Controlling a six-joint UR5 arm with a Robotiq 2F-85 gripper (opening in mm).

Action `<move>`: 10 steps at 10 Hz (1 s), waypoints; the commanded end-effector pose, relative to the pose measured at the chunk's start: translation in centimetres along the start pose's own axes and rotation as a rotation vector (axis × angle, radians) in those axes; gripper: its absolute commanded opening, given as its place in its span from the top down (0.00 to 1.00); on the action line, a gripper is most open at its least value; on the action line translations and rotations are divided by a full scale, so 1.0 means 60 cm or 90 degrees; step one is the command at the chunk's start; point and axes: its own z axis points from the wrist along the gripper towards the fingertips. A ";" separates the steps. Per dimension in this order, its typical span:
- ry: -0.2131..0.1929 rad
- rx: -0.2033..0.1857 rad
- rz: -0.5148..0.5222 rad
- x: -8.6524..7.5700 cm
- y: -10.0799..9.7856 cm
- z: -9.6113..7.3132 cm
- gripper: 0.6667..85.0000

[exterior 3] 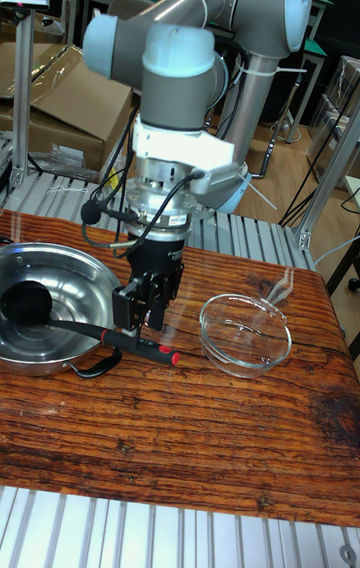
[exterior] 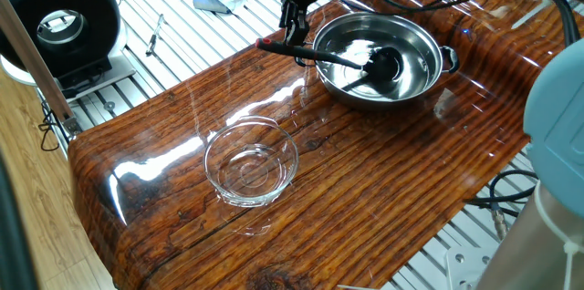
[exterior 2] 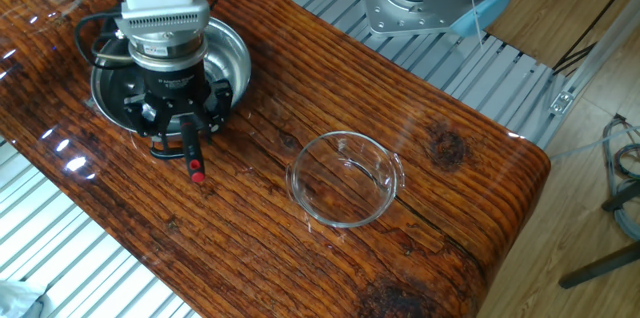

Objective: Scoop water with a large spoon from one bowl to another

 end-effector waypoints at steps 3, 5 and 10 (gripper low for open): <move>-0.031 0.011 -0.009 -0.005 -0.004 0.037 0.35; -0.038 0.014 -0.014 -0.009 -0.006 0.042 0.36; -0.041 0.023 -0.021 -0.013 -0.012 0.053 0.41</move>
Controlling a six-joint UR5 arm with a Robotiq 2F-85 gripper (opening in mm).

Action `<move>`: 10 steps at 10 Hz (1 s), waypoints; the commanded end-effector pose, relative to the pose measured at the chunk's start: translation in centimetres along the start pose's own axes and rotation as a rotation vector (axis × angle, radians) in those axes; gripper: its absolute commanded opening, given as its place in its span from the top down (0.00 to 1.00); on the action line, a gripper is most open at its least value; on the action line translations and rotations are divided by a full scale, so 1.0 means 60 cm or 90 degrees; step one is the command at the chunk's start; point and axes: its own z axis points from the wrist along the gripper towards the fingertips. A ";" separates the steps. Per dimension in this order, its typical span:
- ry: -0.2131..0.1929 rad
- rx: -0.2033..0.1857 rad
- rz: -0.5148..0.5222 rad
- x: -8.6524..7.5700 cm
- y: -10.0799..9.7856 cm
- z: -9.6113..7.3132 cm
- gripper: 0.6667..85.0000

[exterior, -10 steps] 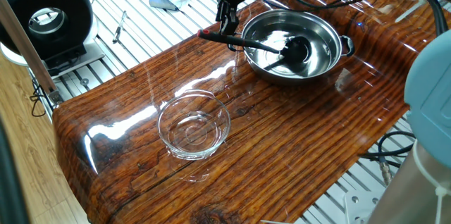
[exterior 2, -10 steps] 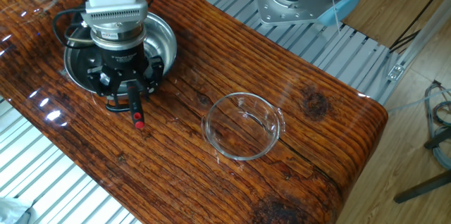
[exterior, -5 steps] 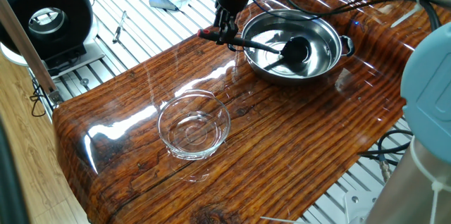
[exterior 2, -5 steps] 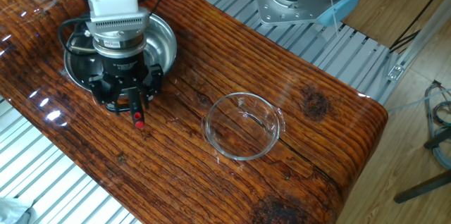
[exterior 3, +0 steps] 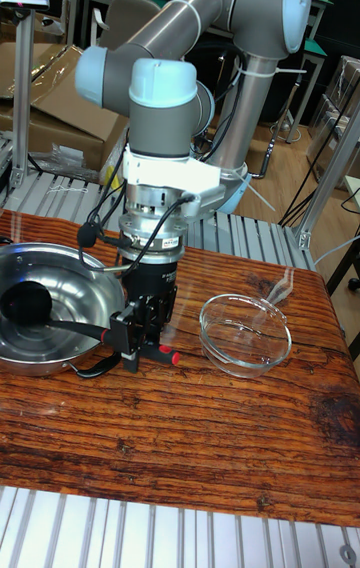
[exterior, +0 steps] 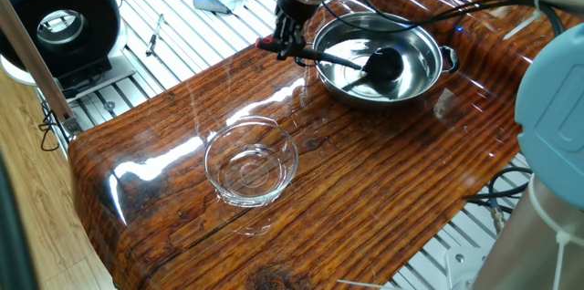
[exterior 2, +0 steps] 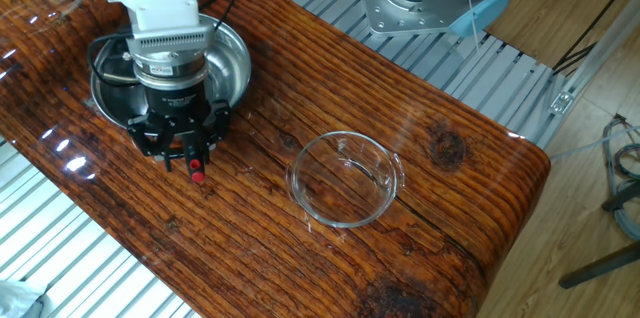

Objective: Scoop water with a large spoon from one bowl to another

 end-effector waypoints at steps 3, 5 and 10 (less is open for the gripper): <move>-0.004 0.012 0.011 -0.002 -0.008 -0.001 0.45; -0.007 0.014 0.019 -0.005 -0.009 -0.003 0.48; -0.025 0.006 0.031 -0.020 -0.001 -0.001 0.49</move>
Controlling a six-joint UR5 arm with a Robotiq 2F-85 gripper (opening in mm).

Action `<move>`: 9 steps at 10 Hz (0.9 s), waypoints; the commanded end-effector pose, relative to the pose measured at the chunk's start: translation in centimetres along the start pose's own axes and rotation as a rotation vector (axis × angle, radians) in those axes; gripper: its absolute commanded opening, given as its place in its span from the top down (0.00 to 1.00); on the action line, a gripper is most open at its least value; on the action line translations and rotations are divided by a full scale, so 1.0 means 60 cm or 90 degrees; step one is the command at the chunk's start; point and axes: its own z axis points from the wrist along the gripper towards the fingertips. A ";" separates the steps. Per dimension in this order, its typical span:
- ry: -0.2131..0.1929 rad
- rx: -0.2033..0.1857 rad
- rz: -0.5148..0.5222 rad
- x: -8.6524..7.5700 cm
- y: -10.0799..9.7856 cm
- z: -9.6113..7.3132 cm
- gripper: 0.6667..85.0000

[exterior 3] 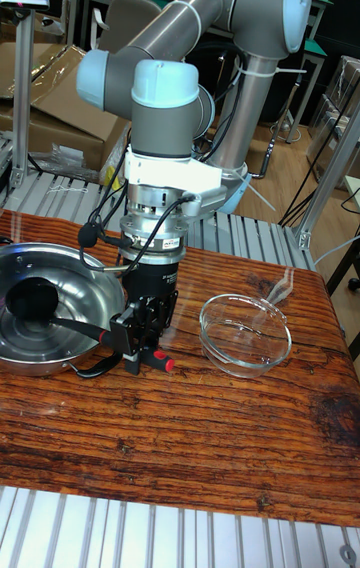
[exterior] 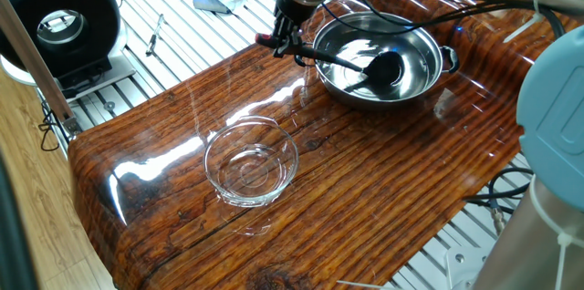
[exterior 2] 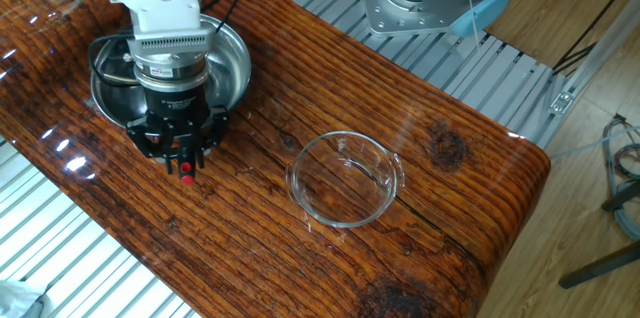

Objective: Scoop water with a large spoon from one bowl to another

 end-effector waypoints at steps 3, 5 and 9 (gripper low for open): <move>0.002 -0.003 0.004 0.004 0.003 0.001 0.49; 0.001 -0.004 0.004 0.007 0.004 0.004 0.49; 0.000 -0.019 0.013 0.009 0.016 0.004 0.49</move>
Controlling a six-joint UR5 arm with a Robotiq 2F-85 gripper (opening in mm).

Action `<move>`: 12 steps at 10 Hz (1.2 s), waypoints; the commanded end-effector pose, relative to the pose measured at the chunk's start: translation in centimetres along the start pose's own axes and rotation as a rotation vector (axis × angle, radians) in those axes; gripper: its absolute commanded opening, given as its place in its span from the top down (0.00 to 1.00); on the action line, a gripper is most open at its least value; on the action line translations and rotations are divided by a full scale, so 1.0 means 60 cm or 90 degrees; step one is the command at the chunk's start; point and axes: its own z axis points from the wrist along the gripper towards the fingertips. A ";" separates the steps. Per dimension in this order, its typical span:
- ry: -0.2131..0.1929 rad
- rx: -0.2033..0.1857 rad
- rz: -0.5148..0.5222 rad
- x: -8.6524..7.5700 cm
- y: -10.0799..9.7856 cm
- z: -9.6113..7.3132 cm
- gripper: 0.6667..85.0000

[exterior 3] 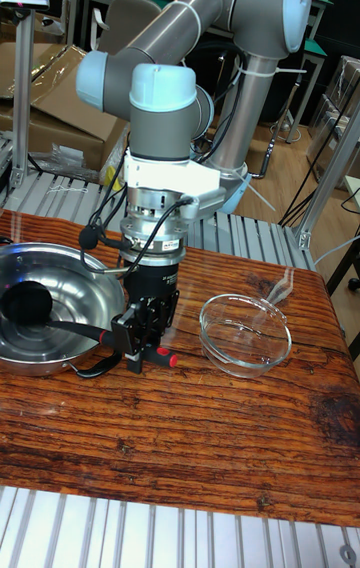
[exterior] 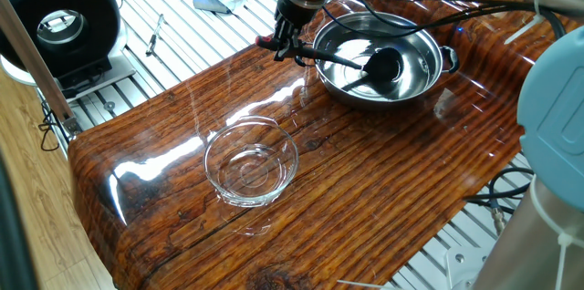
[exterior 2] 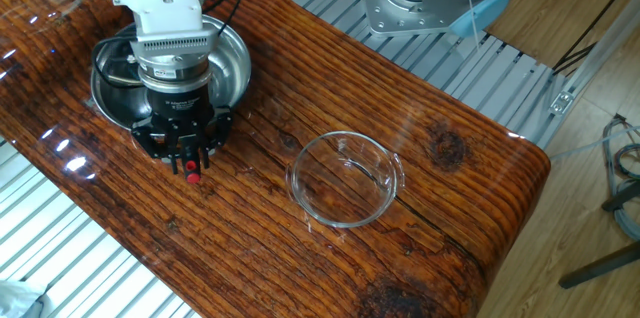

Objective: Scoop water with a large spoon from one bowl to another

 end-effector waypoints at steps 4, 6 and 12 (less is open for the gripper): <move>0.018 -0.002 0.013 0.018 0.001 -0.001 0.49; 0.019 -0.002 0.014 0.019 0.001 0.000 0.49; 0.031 0.009 0.041 0.026 -0.006 0.001 0.67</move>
